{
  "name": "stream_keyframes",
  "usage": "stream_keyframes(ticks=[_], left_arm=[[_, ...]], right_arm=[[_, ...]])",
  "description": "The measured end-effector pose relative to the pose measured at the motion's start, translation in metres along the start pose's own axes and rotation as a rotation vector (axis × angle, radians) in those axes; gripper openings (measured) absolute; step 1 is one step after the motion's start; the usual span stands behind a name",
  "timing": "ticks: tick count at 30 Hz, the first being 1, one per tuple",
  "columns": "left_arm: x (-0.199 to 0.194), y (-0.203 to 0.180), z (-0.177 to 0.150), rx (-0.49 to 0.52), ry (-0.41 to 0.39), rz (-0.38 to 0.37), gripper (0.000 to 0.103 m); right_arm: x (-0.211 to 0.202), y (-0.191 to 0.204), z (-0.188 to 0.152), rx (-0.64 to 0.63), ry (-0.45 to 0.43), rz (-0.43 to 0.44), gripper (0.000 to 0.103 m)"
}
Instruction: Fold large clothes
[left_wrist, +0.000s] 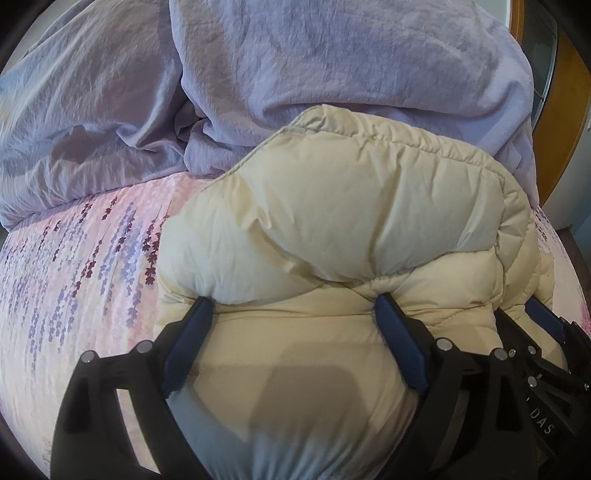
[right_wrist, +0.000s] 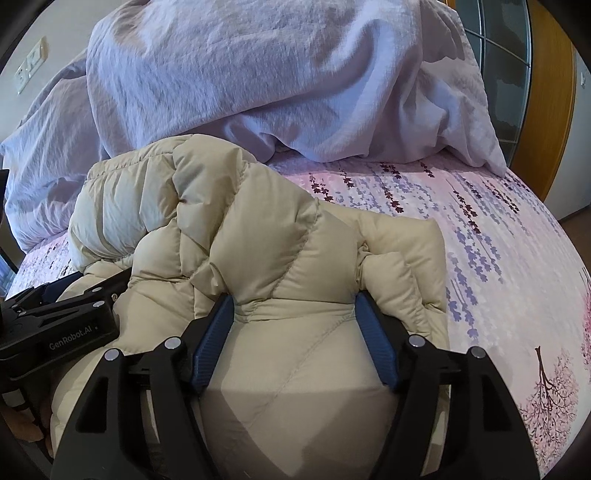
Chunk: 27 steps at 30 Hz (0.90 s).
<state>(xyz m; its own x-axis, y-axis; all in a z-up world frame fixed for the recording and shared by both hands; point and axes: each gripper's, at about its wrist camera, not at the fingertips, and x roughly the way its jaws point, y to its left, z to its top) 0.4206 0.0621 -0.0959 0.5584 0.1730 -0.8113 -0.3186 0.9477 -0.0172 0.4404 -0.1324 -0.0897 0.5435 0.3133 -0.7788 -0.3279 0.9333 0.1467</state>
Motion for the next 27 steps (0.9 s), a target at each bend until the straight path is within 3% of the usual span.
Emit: stream_keyframes(ticks=[11, 18, 24, 25, 27], left_arm=[[0.003, -0.001, 0.0, 0.005, 0.016, 0.024, 0.092], [-0.019, 0.009, 0.003, 0.003, 0.056, 0.009, 0.092], [-0.058, 0.031, -0.004, -0.017, 0.042, -0.049, 0.092], [-0.062, 0.034, -0.006, -0.017, 0.042, -0.051, 0.092], [-0.071, 0.041, -0.009, -0.013, 0.045, -0.053, 0.092]], right_arm=[[0.005, 0.001, 0.002, -0.014, 0.024, -0.01, 0.07], [-0.005, -0.004, 0.016, -0.03, 0.136, 0.022, 0.071], [-0.037, -0.034, 0.022, 0.06, 0.149, 0.054, 0.083], [-0.04, -0.041, 0.022, 0.091, 0.158, 0.056, 0.089], [-0.042, -0.054, 0.022, 0.147, 0.185, 0.087, 0.09]])
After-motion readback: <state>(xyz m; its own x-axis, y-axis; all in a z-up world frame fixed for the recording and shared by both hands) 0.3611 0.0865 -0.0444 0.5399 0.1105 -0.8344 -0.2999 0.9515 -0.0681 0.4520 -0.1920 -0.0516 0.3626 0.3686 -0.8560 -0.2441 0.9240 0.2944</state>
